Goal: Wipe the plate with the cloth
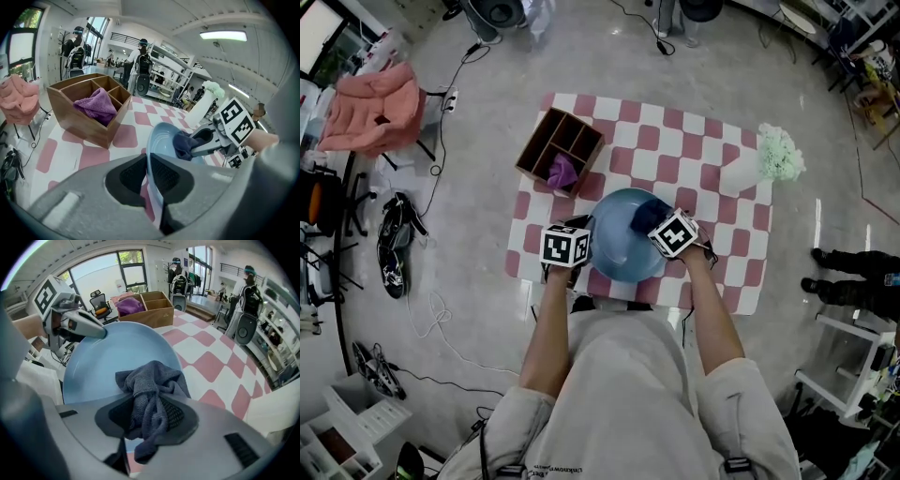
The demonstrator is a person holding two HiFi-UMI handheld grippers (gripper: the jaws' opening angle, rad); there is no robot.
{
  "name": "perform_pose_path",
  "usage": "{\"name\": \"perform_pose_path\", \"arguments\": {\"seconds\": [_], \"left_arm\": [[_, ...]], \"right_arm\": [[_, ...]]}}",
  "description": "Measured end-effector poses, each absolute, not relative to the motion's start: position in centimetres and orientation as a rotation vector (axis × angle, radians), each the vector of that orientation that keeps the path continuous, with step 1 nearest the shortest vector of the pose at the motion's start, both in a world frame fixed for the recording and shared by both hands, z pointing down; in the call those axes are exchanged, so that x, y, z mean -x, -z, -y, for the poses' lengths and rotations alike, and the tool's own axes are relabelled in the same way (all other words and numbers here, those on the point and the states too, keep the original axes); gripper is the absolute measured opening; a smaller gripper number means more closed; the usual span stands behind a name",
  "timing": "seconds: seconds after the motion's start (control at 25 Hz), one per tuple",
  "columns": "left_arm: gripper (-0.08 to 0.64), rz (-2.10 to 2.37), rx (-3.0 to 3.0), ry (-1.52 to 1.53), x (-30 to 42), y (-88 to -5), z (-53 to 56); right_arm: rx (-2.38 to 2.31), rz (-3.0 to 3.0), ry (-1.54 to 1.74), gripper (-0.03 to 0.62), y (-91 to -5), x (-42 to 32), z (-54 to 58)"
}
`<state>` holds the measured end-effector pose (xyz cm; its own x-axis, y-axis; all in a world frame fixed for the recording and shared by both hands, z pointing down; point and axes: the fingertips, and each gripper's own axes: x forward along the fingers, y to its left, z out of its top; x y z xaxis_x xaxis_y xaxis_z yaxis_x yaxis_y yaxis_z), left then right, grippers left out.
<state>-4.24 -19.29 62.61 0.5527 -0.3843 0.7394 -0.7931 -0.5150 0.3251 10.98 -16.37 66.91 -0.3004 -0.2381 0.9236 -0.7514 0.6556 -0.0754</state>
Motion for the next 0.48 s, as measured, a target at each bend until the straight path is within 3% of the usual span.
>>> {"name": "perform_pose_path", "arguments": {"seconds": [0.48], "left_arm": [[0.029, 0.986, -2.075, -0.774, 5.0, -63.1, 18.4]], "right_arm": [[-0.957, 2.04, -0.574, 0.135, -64.7, -4.4, 21.7]]}}
